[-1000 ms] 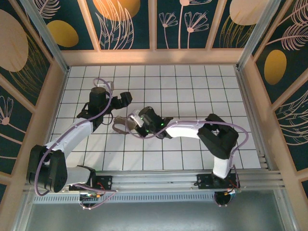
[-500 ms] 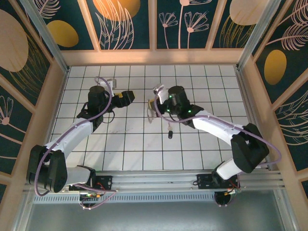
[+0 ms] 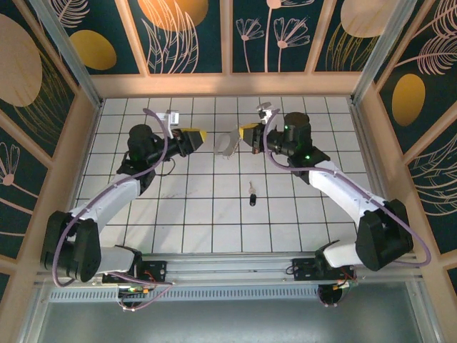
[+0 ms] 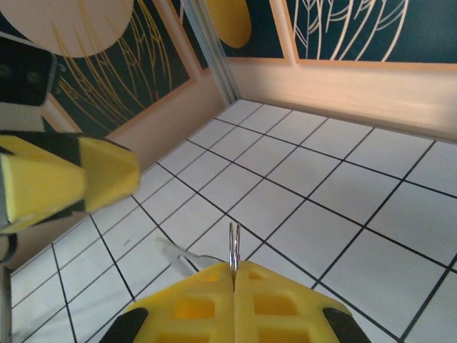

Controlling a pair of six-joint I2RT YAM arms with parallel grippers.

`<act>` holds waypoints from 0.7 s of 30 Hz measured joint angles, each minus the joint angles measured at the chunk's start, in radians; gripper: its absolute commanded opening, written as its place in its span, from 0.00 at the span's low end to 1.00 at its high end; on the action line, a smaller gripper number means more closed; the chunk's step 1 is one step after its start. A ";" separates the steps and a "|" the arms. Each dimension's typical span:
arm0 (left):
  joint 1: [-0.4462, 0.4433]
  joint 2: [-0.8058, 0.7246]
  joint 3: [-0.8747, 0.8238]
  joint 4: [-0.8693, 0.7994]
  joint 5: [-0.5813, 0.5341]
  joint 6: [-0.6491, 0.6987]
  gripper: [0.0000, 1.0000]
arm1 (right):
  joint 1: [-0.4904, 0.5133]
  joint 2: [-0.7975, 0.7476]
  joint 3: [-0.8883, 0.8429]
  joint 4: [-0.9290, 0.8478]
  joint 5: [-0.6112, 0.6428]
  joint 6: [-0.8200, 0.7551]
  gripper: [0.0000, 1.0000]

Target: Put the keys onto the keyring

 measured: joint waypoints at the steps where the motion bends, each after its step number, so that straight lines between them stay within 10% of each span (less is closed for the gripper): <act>1: -0.011 0.011 0.009 0.002 0.008 0.001 0.53 | -0.001 -0.002 0.000 0.001 -0.008 0.000 0.00; 21: -0.134 0.138 0.175 0.013 0.105 0.063 0.45 | -0.091 -0.010 -0.005 0.002 -0.371 0.000 0.00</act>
